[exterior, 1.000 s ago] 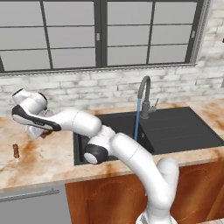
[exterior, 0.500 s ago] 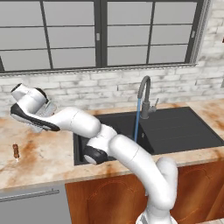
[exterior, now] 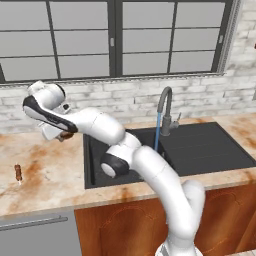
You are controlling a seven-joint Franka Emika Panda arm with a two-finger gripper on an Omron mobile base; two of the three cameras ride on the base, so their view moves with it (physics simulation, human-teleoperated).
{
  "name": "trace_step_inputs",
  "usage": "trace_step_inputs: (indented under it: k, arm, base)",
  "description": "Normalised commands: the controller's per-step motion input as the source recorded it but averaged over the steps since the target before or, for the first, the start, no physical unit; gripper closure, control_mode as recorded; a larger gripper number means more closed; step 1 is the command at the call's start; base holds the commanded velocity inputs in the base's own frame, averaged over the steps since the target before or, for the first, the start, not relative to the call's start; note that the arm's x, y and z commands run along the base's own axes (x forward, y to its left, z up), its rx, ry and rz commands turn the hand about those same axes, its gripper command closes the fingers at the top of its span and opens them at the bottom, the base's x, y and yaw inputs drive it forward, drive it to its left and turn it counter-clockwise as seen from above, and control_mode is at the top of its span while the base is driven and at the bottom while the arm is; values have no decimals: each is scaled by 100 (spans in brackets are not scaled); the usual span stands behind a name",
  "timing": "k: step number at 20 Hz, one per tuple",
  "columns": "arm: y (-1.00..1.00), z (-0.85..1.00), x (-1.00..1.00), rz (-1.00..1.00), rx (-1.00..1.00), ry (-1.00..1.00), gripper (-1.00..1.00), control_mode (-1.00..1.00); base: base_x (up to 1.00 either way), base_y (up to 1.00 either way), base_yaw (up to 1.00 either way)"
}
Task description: Turn on the sink faucet. Then move the mushroom from the counter to the sink. Turn off the sink. Move the vegetable from the sink to the pot next to the stove. Finally move the pot to the front center burner.
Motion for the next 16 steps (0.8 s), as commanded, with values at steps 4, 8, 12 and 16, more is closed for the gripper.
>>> trace_step_inputs:
  k: [4,8,12,16]
  arm:
    - [-78,2,-58,-28,12,0,100,-100]
    - [-78,0,-75,-25,11,0,100,-100]
    - [-78,0,-88,-24,11,-3,100,-100]
    - [-77,0,-88,-22,10,-10,100,-100]
  base:
    - [0,0,0]
    - [0,0,0]
    - [0,0,0]
    - [0,0,0]
